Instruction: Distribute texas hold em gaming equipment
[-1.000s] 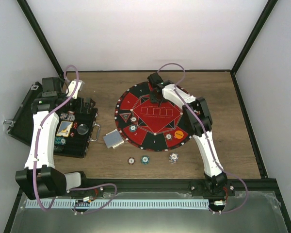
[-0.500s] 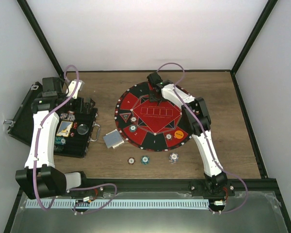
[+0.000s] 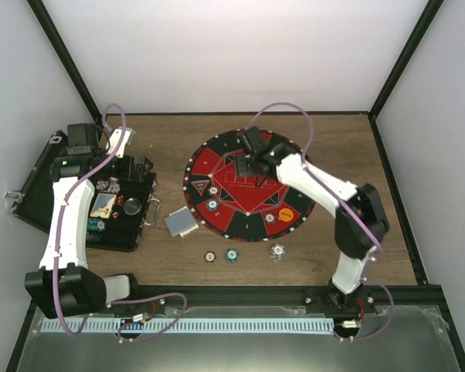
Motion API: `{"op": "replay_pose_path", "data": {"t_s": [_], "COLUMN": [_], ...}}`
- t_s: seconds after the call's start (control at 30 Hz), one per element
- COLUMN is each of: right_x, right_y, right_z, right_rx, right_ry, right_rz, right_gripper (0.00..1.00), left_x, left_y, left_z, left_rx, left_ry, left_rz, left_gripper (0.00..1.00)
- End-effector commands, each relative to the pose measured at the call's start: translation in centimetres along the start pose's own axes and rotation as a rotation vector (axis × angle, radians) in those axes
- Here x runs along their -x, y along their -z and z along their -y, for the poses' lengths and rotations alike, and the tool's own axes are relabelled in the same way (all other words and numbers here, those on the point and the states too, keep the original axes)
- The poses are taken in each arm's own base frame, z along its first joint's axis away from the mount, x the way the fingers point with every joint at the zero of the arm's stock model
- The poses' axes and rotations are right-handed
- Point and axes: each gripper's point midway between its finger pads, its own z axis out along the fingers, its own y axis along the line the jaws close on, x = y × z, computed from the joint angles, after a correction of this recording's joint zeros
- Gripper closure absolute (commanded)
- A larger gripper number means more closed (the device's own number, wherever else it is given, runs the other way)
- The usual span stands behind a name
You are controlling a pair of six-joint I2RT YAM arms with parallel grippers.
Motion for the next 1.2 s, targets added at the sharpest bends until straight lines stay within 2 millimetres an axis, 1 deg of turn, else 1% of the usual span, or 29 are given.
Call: {"op": "replay_pose_path", "data": {"t_s": [0.0, 0.1, 0.13, 0.23, 0.33, 0.4, 0.47, 0.57, 0.63, 0.93, 1.17], "right_x": [-5.4, -11.0, -13.1, -19.1, -24.3, -26.7, -28.4, -29.6, -29.8, -29.3, -28.5], "right_y": [4.8, 7.4, 7.9, 8.8, 9.1, 9.0, 8.7, 7.8, 7.5, 6.3, 5.4], "right_z": [-4.5, -7.0, -7.8, -9.5, -10.7, -11.3, -11.7, -11.6, -11.6, -11.6, -11.3], "right_rx": [0.103, 0.154, 0.167, 0.192, 0.205, 0.215, 0.207, 0.18, 0.173, 0.132, 0.131], "right_ry": [0.055, 0.105, 0.125, 0.167, 0.212, 0.238, 0.26, 0.283, 0.292, 0.322, 0.314], "right_rz": [-0.011, -0.075, -0.104, -0.197, -0.283, -0.326, -0.357, -0.382, -0.382, -0.37, -0.368], "right_gripper": [0.31, 0.25, 0.24, 0.19, 0.18, 0.17, 0.17, 0.18, 0.18, 0.24, 0.28], "left_x": [1.0, 1.0, 1.1, 1.2, 1.3, 1.4, 1.5, 1.5, 1.4, 1.5, 1.6], "left_y": [1.3, 1.3, 1.3, 1.3, 1.3, 1.3, 1.4, 1.4, 1.4, 1.6, 1.5], "left_z": [0.3, 0.4, 0.4, 0.4, 0.5, 0.4, 0.5, 0.4, 0.4, 0.3, 0.3], "left_rx": [0.004, -0.001, -0.001, -0.005, -0.008, -0.008, -0.009, -0.004, 0.0, 0.004, 0.002], "left_ry": [-0.018, -0.019, -0.017, -0.016, -0.012, -0.009, -0.01, -0.009, -0.011, -0.014, -0.013], "left_rz": [0.048, 0.049, 0.05, 0.054, 0.055, 0.056, 0.057, 0.055, 0.052, 0.053, 0.054], "left_gripper": [0.0, 0.0, 0.0, 0.0, 0.0, 0.0, 0.0, 0.0, 0.0, 0.0, 0.0]}}
